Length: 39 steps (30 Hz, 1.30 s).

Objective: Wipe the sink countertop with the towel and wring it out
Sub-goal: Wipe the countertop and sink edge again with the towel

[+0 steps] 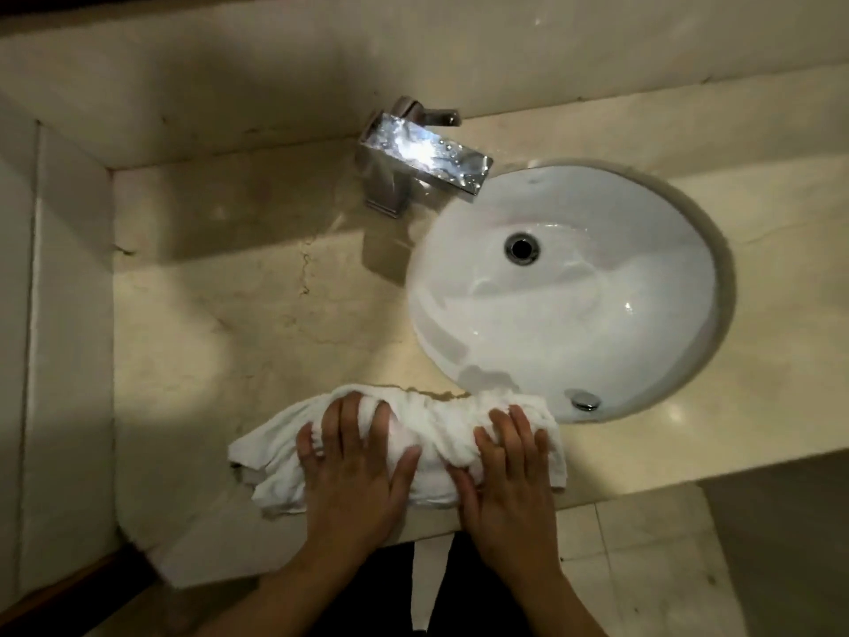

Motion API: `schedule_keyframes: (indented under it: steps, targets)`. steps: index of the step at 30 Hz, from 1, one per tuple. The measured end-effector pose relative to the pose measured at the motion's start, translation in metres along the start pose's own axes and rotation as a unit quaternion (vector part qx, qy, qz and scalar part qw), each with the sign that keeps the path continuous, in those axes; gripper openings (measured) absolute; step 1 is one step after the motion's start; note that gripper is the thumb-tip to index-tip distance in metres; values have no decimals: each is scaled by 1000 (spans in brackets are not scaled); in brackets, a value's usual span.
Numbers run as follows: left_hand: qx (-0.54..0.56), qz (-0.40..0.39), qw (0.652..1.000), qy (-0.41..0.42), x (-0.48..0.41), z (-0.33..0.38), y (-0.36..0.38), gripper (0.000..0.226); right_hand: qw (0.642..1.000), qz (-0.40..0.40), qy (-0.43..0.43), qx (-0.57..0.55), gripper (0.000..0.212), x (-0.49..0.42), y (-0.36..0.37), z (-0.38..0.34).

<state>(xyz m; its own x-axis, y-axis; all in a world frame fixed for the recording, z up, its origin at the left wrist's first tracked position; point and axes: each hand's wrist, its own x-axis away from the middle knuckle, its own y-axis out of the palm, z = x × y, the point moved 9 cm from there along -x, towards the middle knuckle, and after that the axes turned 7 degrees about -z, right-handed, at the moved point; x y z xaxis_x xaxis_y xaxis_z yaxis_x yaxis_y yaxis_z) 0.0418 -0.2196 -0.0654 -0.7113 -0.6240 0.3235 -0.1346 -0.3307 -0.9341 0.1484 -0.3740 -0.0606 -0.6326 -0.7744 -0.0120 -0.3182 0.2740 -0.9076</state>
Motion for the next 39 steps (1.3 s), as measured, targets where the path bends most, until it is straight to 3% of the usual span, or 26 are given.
schedule_keyframes:
  steps: [5,9,16,22,26,30,33,36,39]
  targets:
    - [2,-41,995,94,5,34,4,72,999,-13,32,11,44,5,-24,59]
    - [-46,-41,991,123,-2,30,4,84,999,-8,23,41,42,0,-42,80]
    - [-18,17,988,151,-20,60,0,66,994,25,-17,107,37,-17,-52,102]
    - [53,117,974,185,-108,156,-51,56,992,85,-50,77,32,-99,-123,175]
    - [93,217,963,126,-196,221,-102,56,989,105,-57,85,32,-225,-197,229]
    - [71,255,962,61,-280,240,-134,54,982,95,-126,106,26,-342,-220,248]
    - [32,243,969,0,-325,222,-146,51,971,122,-161,127,33,-398,-200,241]
    - [15,214,974,-75,-339,188,-136,52,968,92,-191,134,35,-420,-152,222]
    - [14,196,972,-128,-340,161,-115,86,970,72,-194,128,36,-415,-115,215]
